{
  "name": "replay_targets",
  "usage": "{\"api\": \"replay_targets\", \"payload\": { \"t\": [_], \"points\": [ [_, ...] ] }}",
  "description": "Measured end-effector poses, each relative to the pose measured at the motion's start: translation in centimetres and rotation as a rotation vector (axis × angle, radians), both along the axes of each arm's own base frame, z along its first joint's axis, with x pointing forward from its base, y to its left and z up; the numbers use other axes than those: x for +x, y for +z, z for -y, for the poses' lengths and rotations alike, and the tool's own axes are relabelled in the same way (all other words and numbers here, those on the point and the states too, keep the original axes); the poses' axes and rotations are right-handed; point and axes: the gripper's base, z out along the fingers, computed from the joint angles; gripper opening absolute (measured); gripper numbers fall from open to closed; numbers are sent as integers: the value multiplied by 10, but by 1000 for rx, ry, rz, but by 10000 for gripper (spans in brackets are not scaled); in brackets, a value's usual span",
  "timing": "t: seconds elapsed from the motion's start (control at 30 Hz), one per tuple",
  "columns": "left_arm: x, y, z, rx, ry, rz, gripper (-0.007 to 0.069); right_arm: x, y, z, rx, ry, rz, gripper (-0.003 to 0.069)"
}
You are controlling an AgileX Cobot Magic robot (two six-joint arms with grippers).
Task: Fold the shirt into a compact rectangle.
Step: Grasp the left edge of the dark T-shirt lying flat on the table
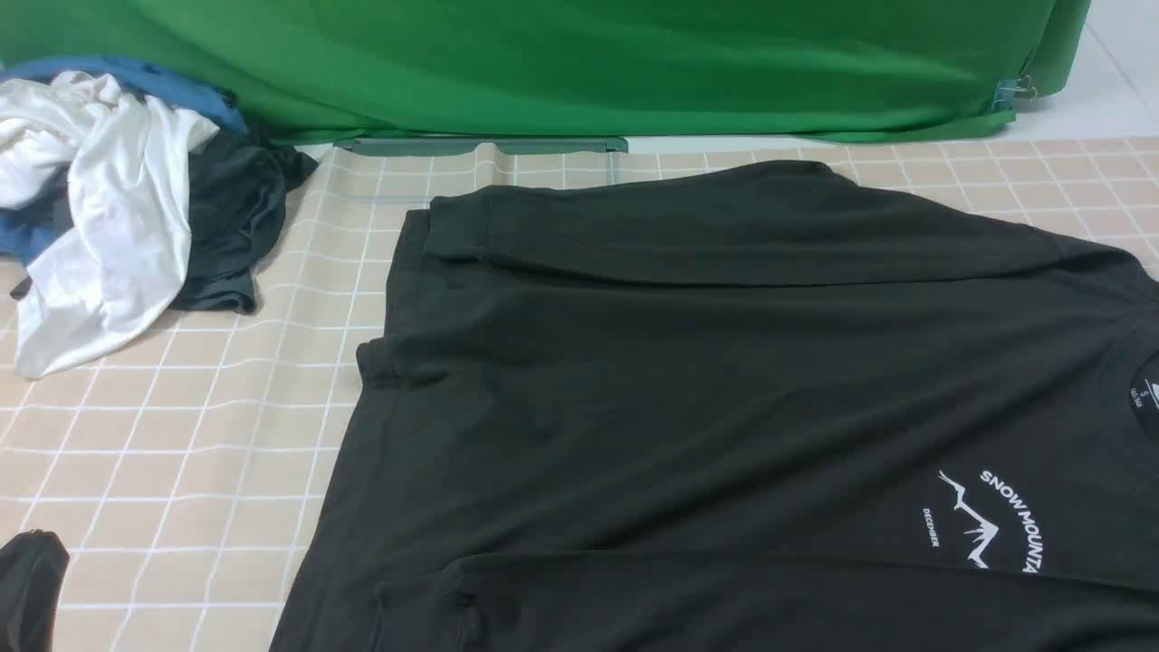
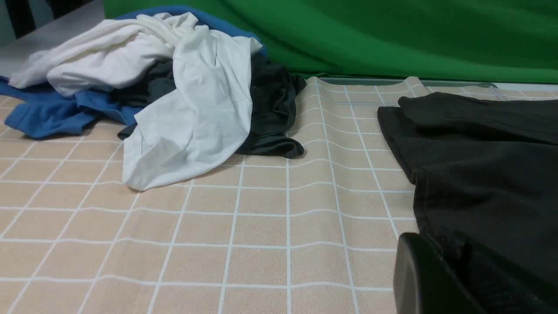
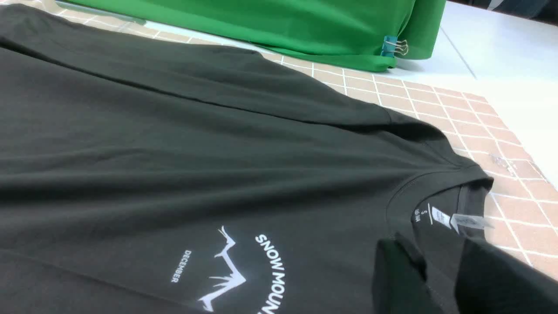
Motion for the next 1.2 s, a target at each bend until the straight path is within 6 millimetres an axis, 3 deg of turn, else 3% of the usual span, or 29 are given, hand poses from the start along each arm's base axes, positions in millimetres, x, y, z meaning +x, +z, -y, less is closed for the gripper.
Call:
{"api": "replay_targets", "payload": {
  "t": [0.37, 0.9, 1.07, 1.13, 1.2],
  "points": [
    [0, 0, 0, 4, -1, 0, 22, 0, 0, 0, 0, 0, 0, 247],
    [0, 3, -3, 187, 6, 34, 22, 0, 0, 0, 0, 0, 0, 247],
    [1, 19, -1, 9, 7, 213, 22, 0, 0, 0, 2, 0, 5, 247],
    [0, 28, -2, -168, 23, 309, 22, 1, 3, 0, 56, -6, 35, 247],
    [-2, 37, -6, -382, 51, 424, 22, 1, 11, -1, 233, -16, 113, 247]
  ]
}}
